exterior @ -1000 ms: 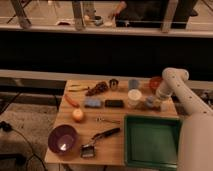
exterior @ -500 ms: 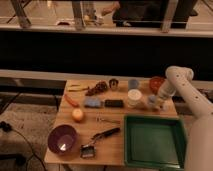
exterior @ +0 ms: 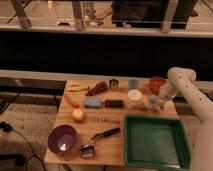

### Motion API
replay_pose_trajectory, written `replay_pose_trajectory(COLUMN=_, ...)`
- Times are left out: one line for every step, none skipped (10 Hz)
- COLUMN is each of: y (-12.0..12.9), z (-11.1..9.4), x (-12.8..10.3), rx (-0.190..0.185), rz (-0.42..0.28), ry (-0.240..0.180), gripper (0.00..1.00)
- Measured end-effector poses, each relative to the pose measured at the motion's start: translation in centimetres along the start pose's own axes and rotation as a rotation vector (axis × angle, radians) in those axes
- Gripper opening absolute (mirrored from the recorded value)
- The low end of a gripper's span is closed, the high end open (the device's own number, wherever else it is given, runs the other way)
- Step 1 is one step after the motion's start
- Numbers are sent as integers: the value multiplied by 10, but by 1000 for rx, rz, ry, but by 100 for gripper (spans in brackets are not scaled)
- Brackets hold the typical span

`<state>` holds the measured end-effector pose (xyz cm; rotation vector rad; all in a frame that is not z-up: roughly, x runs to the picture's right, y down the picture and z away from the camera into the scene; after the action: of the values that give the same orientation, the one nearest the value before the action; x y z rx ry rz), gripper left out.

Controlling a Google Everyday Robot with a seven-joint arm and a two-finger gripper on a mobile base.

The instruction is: Place towel in table surface

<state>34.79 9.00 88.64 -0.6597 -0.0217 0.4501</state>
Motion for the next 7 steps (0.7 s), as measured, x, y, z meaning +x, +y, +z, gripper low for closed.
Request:
replay_pose_trajectory(y=1, z=-1, x=-2, rx=4, rz=-5, ry=-3, gripper=34)
replay_pose_trajectory(y=4, z=-2, x=-2, rx=7, rz=-8, ry=-9, gripper=39)
replay_pose_trajectory(y=4, z=-3, x=1, rx=11, rz=-7, ry=-8, gripper=45)
replay_pose_trajectory(y=5, z=-4, x=6, rx=16, rz=-3, ry=-10, gripper=56)
replay_pose_trajectory(y=6, z=-5, x=9, rx=20, rz=0, ry=-11, gripper=65)
replay_pose_trajectory(y=7, z=-6, x=9, rx=24, rz=-3, ry=-15, gripper=69)
replay_pose_trajectory(y=7, z=-7, x=8, rx=28, rz=-7, ry=-20, gripper=67)
